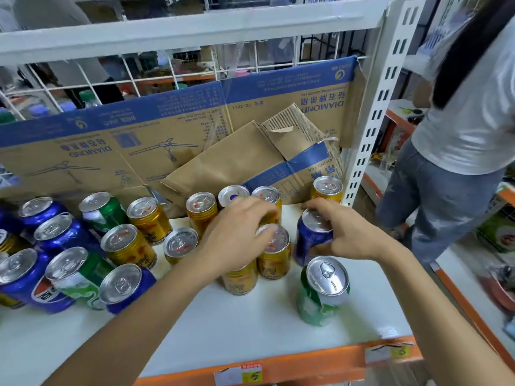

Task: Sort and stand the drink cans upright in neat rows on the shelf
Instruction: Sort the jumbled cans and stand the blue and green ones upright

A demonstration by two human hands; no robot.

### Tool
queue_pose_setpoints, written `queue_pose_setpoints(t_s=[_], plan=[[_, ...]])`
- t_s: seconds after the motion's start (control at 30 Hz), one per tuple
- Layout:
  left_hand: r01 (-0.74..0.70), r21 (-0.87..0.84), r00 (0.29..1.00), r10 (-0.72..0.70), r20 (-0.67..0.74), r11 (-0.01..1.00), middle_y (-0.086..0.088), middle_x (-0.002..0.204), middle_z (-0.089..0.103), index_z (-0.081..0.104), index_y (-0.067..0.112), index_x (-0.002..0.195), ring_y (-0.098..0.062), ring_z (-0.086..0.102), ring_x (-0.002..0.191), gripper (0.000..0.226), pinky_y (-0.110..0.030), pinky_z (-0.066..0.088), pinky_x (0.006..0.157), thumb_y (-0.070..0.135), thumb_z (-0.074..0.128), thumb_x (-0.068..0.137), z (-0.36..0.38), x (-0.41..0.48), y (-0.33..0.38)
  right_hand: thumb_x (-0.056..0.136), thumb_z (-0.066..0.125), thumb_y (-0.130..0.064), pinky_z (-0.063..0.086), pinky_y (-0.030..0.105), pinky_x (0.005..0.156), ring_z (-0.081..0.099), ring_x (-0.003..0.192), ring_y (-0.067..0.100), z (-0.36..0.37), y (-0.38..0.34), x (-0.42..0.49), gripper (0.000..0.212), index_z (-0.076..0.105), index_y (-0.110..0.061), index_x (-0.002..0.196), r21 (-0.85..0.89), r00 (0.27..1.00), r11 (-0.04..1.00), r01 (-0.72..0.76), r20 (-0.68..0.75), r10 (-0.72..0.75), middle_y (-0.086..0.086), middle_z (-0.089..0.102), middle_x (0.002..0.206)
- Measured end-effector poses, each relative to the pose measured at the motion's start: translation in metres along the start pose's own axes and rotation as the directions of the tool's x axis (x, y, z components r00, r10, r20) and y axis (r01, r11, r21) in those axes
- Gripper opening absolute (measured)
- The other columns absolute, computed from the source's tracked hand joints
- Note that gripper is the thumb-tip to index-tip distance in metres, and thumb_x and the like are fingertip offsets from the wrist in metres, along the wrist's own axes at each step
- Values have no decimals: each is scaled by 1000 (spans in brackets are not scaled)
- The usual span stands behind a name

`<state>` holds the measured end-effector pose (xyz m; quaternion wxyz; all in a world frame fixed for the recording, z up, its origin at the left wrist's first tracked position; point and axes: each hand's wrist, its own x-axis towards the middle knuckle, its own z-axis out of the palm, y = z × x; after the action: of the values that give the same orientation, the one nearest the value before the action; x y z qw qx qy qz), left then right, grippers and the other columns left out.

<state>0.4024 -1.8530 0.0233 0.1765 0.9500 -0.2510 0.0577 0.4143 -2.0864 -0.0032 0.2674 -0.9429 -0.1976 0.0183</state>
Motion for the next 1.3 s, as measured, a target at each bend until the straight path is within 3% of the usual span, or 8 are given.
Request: queue_pose_setpoints(t_s=[0.17,0.27,0.53,0.7,0.93,1.03,1.17,1.3], plan=[[224,198,970,-238,47,954,-3,134,46,43,24,137,-24,40,123,49,-37,38,97,42,53,92,-11,20,-33,74,73,-42,44,19,95,52,116,1,-20,2,-6,61,48,-32,128,465,980,874,-145,186,64,-12,55,128],[278,289,942,-318,104,916,-8,133,51,40,22,137,-29,47,120,60,-39,42,93,52,56,88,-10,40,-45,74,61,-43,47,17,90,54,116,5,-29,2,1,61,50,-20,130,580,981,791,-195,119,155,-3,57,127],[381,411,851,-488,195,828,-9,122,56,44,18,124,-31,56,108,68,-37,46,75,57,71,75,-5,83,-48,86,65,-35,45,32,99,56,113,13,-24,-25,48,49,51,-19,131,172,996,981,-85,31,81,-2,58,127],[346,367,913,-400,80,863,-5,119,61,46,28,125,-29,59,104,67,-34,46,70,59,72,72,-28,70,-43,83,70,-29,43,31,99,52,117,13,-21,-34,62,54,49,-19,131,102,1000,995,-19,18,17,-3,56,130],[281,-225,932,-321,-168,933,10,107,61,53,32,116,-14,59,98,53,-33,49,78,50,76,71,-96,47,-18,74,79,-20,43,31,101,46,124,12,-28,-44,72,87,28,-25,144,395,1000,919,2,-12,3,1,43,139],[324,-678,915,-400,48,660,0,100,67,54,26,117,-14,66,89,45,-31,56,74,36,73,78,-85,48,-16,77,75,-11,52,30,90,56,115,15,-36,-46,71,79,33,-25,142,624,999,782,1,39,-33,1,48,132],[375,-854,894,-384,231,360,-6,108,66,54,16,121,-20,67,99,42,-32,57,81,27,67,83,-54,53,-24,77,74,-10,55,23,76,62,103,14,-42,-37,65,62,47,-23,130,649,1000,761,-3,-2,6,4,56,120],[388,-640,913,-369,172,663,0,111,66,59,21,118,-12,63,101,31,-33,51,94,29,66,88,-29,61,-36,76,77,-22,49,17,79,60,99,3,-56,-32,58,57,52,-31,126,466,986,884,41,-160,38,-9,57,120]])
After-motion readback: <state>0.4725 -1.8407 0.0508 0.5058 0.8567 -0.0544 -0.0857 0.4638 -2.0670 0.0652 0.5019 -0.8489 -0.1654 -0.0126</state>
